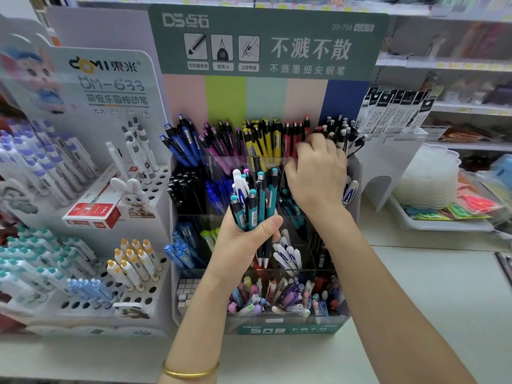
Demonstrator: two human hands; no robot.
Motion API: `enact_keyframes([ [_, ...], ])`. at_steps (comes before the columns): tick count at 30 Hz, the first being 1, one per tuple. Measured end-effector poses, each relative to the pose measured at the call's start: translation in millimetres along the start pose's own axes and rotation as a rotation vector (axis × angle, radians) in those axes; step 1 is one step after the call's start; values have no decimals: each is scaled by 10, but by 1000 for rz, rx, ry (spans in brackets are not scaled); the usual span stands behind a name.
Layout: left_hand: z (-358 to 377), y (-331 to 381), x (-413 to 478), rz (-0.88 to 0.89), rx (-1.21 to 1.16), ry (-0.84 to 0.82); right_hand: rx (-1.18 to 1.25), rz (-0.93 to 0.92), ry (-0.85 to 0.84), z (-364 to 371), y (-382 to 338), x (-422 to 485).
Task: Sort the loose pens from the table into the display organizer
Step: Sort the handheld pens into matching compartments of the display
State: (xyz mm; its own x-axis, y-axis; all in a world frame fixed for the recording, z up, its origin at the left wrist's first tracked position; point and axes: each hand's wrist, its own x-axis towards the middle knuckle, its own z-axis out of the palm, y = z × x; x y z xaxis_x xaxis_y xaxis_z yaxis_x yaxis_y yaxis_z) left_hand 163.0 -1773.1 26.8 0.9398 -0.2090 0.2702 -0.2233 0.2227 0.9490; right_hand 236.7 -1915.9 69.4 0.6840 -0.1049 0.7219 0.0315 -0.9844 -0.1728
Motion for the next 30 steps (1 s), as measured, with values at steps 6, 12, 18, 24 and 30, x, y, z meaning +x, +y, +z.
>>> enact_keyframes([
  [6,-3,-11,-31,-27,-8,-35,264,-20,144,-284,58,-129],
  [12,27,-30,-70,-56,-31,-24,1096,216,-623,-823,-104,-344],
  [18,64,-30,-142,-78,-19,-17,1052,211,-601,-723,-113,-482],
  [24,85,-23,-197,-84,23,-15,792,165,-433,-680,-224,-656],
  [30,39,-96,-248,-195,6,83,999,315,-609,-658,-65,-598],
])
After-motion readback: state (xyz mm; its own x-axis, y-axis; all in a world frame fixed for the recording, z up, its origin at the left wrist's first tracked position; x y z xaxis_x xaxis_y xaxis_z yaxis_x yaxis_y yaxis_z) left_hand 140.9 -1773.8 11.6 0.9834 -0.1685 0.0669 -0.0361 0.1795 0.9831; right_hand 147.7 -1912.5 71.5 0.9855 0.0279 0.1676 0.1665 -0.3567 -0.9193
